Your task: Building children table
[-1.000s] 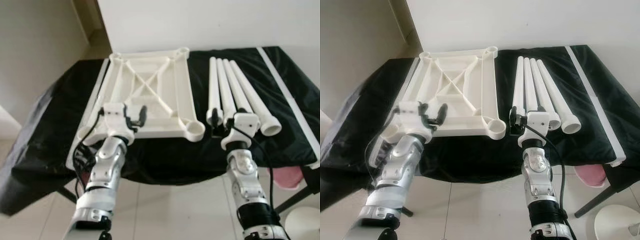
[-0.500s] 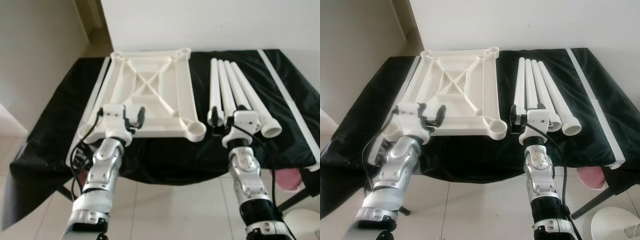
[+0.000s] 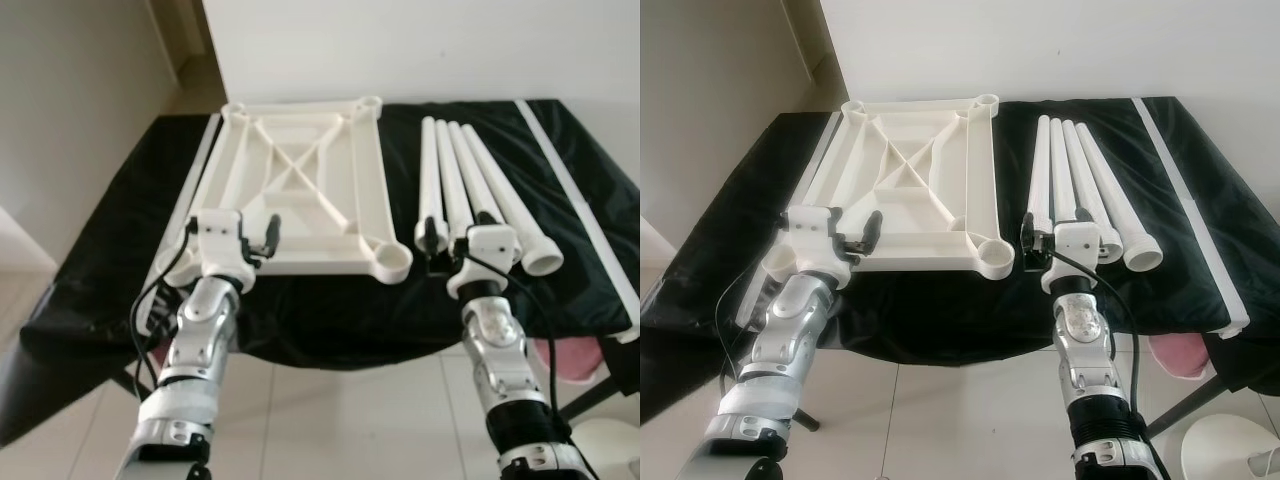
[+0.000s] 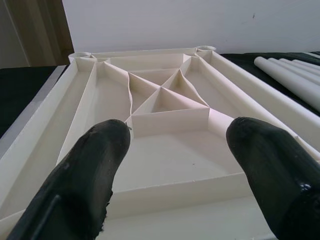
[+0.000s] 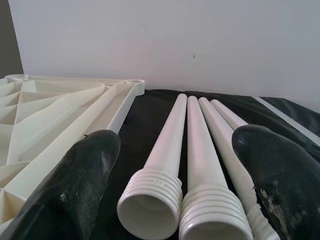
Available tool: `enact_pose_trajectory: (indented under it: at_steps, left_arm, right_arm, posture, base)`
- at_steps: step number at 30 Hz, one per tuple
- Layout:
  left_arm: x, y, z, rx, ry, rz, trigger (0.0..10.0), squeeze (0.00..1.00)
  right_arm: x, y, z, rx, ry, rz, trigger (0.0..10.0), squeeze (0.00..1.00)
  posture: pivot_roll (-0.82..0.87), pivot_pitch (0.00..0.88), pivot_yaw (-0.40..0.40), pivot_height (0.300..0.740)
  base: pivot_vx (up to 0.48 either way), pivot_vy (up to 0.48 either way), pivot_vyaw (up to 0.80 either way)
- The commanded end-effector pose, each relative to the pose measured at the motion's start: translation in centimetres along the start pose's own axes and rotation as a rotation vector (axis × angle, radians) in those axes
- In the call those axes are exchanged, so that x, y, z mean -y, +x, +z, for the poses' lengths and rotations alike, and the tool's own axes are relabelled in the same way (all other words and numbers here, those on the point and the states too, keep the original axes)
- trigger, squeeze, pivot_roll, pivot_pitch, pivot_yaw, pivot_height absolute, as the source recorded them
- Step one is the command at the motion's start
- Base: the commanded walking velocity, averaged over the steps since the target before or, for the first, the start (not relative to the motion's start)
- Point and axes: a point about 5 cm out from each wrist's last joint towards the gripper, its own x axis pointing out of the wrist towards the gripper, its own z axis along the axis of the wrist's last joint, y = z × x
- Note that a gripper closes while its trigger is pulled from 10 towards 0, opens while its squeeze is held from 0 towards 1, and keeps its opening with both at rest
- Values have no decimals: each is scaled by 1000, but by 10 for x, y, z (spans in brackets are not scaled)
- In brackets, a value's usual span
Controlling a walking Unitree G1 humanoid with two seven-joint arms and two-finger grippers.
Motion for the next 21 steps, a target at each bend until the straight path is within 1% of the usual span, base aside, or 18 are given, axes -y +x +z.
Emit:
enact_pose_trajectory:
  at_steps: [1,4,21]
  left_arm:
    - [-4,1,-2,-13,-14,40,10000,0]
    - [-4,1,-2,-15,-11,43,10000,0]
    - [-2,0,-3,-23,-4,22,10000,0]
  right_arm:
    - [-3,-2,-3,-5,-10,7,10000,0]
    - [-3,-2,-3,-6,-11,6,10000,0]
    - [0,-2,-6,-8,-22,-6,10000,0]
  posture:
    - [-36,0,56,740]
    - [-37,0,56,740]
    - [-28,0,68,740]
  base:
    - [0,0,0]
    - [0,0,0]
    - [0,390,0]
